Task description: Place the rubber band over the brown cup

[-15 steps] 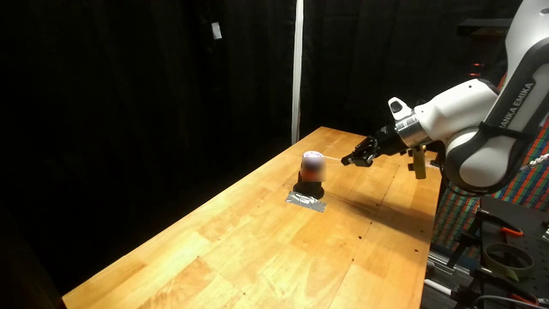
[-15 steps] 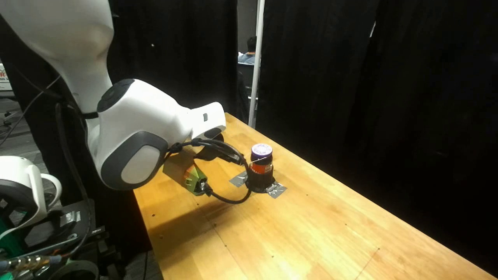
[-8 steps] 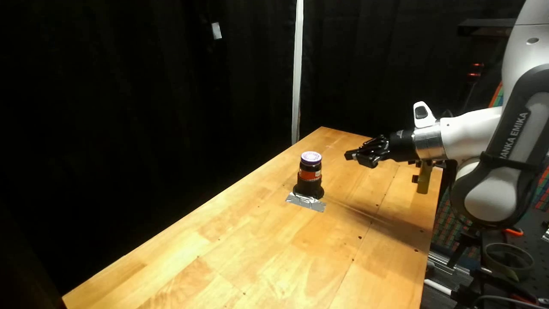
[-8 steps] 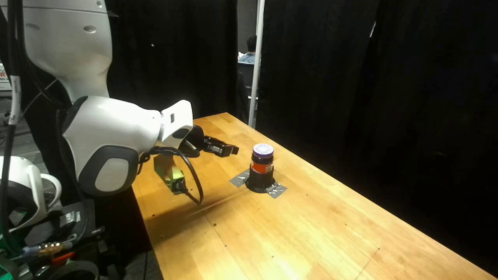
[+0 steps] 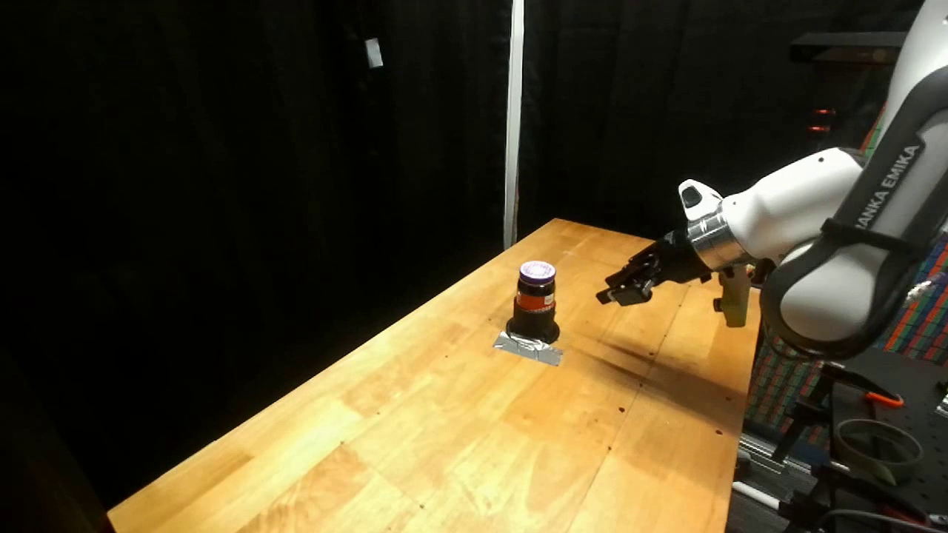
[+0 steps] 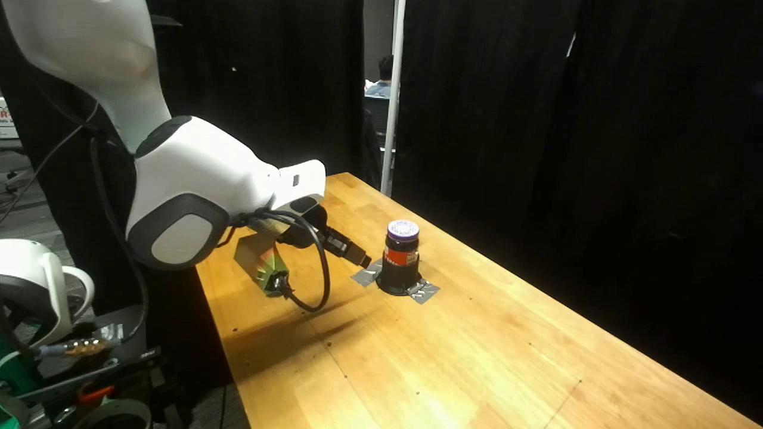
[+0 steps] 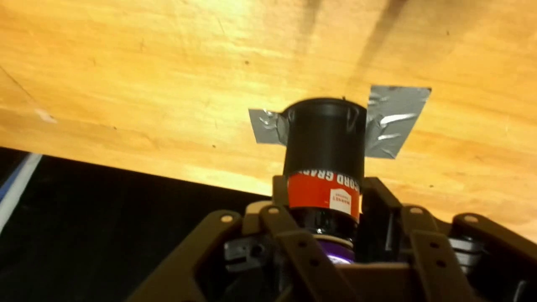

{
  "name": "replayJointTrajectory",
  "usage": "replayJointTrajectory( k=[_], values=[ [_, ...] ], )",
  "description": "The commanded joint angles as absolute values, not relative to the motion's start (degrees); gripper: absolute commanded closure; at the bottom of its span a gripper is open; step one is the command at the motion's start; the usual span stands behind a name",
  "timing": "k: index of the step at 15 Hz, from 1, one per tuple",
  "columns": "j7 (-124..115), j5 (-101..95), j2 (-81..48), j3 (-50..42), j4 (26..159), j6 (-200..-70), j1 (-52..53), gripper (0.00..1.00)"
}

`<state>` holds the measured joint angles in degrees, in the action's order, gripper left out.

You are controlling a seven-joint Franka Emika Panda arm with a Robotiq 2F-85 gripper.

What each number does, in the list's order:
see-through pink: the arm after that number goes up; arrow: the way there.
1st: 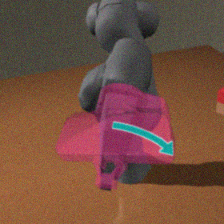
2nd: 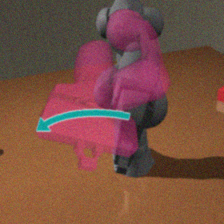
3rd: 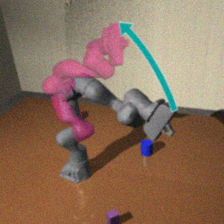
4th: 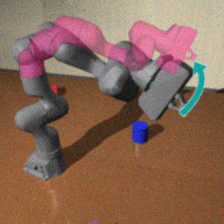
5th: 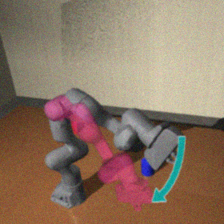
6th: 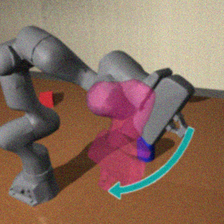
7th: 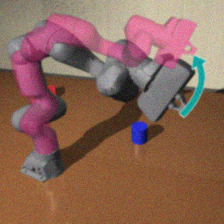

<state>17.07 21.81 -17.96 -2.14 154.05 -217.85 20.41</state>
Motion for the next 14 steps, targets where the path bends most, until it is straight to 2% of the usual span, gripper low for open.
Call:
replayJointTrajectory(
  k=[1,3,4,9,14],
  values=[
    [31.5,36.9,-8.5,-7.4,155.7,-201.8,26.2,0.19],
    [41.0,47.0,-8.6,-17.8,155.0,-195.1,35.6,0.03],
    [45.8,51.8,-9.9,-22.2,154.8,-193.2,39.6,0.0],
    [53.7,63.5,-15.3,-36.8,158.1,-190.0,55.9,0.0],
    [52.5,72.9,-21.0,-46.4,158.3,-186.0,70.7,0.0]
  ],
)
